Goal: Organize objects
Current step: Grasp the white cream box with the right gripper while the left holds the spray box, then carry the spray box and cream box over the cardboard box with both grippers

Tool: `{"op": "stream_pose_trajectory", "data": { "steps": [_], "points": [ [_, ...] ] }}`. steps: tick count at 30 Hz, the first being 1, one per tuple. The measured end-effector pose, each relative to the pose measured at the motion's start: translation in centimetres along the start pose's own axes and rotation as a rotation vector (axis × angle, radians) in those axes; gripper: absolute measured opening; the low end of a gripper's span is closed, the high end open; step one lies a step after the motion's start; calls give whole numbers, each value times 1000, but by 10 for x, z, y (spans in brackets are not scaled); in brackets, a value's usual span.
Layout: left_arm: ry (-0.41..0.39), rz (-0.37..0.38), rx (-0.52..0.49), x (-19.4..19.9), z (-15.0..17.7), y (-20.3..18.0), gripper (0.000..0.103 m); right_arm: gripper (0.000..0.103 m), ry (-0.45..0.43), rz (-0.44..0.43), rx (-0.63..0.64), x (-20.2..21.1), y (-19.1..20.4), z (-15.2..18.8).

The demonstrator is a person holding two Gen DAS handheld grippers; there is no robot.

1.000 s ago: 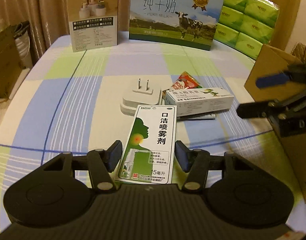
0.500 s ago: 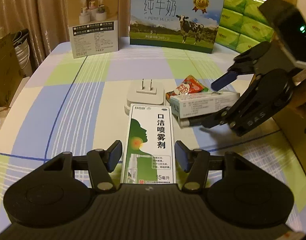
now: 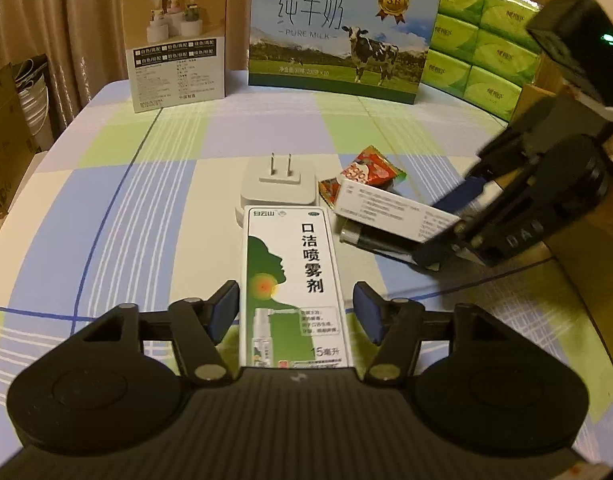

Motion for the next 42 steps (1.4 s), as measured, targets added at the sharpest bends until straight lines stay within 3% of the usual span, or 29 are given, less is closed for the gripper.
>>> {"op": "stream_pose_trajectory", "data": {
  "steps": [7, 9, 10, 13, 16, 19, 21, 25, 42],
  "points": [
    [66, 24, 7, 16, 15, -16, 51, 43, -26, 117, -356, 35, 31, 70],
    [86, 30, -4, 26, 23, -25, 51, 43, -63, 100, -417, 41, 41, 87],
    [92, 30, -9, 32, 29, -30, 52, 45, -85, 62, -418, 43, 47, 93],
    [98, 40, -27, 45, 45, -42, 52, 66, -126, 27, -353, 48, 57, 95],
    [93, 22, -52, 53, 53, -46, 62, 68, -161, 54, -285, 47, 61, 93],
    [69, 11, -61, 53, 49, -44, 62, 68, -160, 8, -345, 39, 57, 96],
    [63, 15, -58, 51, 47, -42, 62, 66, -162, 10, -348, 37, 54, 95],
    [65, 10, -87, 46, 47, -46, 62, 36, -149, 102, -309, 34, 54, 94],
    [93, 7, -101, 24, 44, -48, 52, 36, -199, 133, -328, 27, 48, 86]
  ]
}}
Point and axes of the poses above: each gripper's, at about its wrist camera, not at the fingertips, and x roughly against the way its jaws point, y to its left, z to its underside, the point moved 6 cm from there along -x, roughly the way its jaws point
